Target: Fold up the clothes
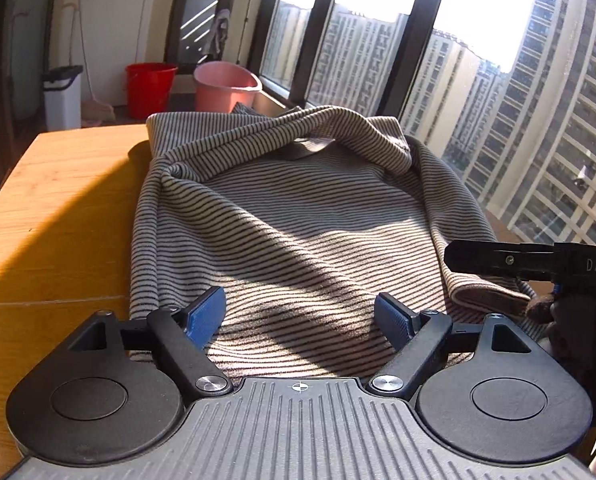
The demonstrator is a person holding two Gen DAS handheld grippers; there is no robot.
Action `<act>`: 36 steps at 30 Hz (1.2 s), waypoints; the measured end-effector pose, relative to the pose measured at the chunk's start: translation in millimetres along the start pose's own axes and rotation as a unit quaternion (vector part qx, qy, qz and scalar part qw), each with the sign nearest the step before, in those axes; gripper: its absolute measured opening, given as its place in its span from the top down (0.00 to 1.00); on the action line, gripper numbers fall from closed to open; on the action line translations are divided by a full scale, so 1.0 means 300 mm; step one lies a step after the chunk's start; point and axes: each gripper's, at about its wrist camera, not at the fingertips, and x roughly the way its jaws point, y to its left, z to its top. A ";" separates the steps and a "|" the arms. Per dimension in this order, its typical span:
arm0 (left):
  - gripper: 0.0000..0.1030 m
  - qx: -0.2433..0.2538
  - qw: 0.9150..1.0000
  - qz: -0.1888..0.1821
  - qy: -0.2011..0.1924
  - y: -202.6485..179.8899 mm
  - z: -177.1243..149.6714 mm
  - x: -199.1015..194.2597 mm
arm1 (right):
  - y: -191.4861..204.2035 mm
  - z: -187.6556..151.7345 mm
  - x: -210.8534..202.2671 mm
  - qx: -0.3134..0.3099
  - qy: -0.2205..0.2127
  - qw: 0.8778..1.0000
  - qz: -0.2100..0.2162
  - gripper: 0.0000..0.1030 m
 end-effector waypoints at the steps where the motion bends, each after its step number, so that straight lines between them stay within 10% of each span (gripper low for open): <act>1: 0.16 -0.001 1.000 0.001 0.002 -0.002 -0.011 -0.019 | 0.000 0.005 -0.010 0.001 0.005 1.000 0.003 0.00; 8: 0.14 -0.025 0.999 -0.015 0.013 -0.018 0.039 -0.071 | -0.005 0.048 -0.081 0.010 0.032 0.999 0.022 0.00; 13: 0.08 -0.015 0.999 -0.026 -0.043 -0.035 0.120 -0.053 | -0.069 0.207 -0.130 -0.052 -0.065 0.989 -0.124 0.02; 16: 0.07 -0.020 0.998 -0.026 -0.044 -0.029 0.138 0.027 | -0.169 0.305 -0.036 -0.060 -0.053 0.977 -0.198 0.23; 19: 0.08 -0.029 0.999 -0.017 -0.040 -0.007 0.132 0.095 | -0.267 0.340 0.068 -0.028 -0.009 0.984 -0.173 0.48; 22: 0.06 -0.050 0.998 -0.029 -0.031 0.019 0.121 0.117 | -0.290 0.355 0.141 -0.009 0.010 0.993 -0.114 0.43; 23: 0.05 -0.057 0.997 -0.035 -0.028 0.028 0.120 0.121 | -0.292 0.358 0.164 -0.003 0.016 0.995 -0.097 0.27; 27: 0.03 -0.076 0.996 -0.050 -0.019 0.054 0.118 0.132 | -0.230 0.346 0.265 -0.052 0.036 0.991 -0.122 0.24; 36: 0.01 -0.062 0.997 -0.031 -0.016 0.049 0.009 -0.005 | -0.032 0.243 0.174 -0.193 0.028 0.967 -0.166 0.73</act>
